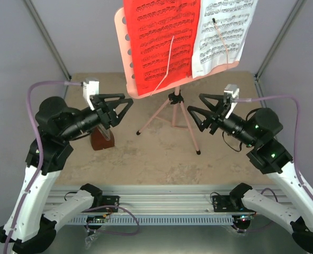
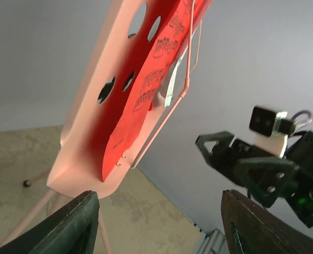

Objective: Pack up the instrument practice props

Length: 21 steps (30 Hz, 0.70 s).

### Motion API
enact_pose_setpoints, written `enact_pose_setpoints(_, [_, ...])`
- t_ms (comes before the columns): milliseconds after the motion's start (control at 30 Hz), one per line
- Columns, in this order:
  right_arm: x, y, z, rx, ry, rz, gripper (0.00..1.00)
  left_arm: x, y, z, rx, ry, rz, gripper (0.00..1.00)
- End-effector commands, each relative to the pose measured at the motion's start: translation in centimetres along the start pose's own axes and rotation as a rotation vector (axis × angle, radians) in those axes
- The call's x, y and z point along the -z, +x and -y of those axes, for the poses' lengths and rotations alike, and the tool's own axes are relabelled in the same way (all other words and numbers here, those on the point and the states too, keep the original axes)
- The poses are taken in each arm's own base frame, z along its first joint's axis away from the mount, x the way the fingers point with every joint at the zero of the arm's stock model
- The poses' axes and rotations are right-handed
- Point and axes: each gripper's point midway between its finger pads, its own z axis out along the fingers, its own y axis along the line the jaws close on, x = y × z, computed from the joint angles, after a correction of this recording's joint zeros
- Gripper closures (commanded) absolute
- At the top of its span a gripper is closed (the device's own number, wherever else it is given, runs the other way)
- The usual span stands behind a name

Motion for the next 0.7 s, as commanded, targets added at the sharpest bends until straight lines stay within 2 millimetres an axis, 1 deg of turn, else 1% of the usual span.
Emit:
enact_pose_setpoints(0, [-1.2,-1.6,-4.1,-0.092,-0.219,-0.062,0.19,0.5,-0.8,2.5,0.03,0.096,-0.021,0.36])
enact_pose_setpoints(167, [-3.6,-3.6,-4.7,-0.155,-0.26,-0.067,0.24,-0.2,-1.8,2.2,0.013,0.072,-0.019,0.41])
enact_pose_setpoints(300, [-5.3,-4.5,-5.1,-0.181,-0.293,-0.067,0.27,-0.7,-2.9,2.4,-0.01,0.057,-0.01,0.42])
enact_pose_setpoints(367, [-5.9,-4.9,-5.1,-0.185,-0.302,-0.057,0.27,-1.1,-3.3,2.4,-0.02,0.047,-0.007,0.44])
enact_pose_setpoints(500, [-6.3,-5.4,-5.0,-0.193,-0.301,-0.029,0.28,-3.0,-3.1,2.9,-0.027,0.055,-0.033,0.48])
enact_pose_setpoints(567, [-6.4,-5.5,-5.0,-0.194,-0.295,-0.022,0.28,-4.1,-2.9,2.9,-0.048,0.028,-0.047,0.49])
enact_pose_setpoints(667, [-6.6,-5.4,-4.7,-0.192,-0.284,-0.022,0.28,-4.9,-3.0,2.8,-0.064,0.005,-0.045,0.5])
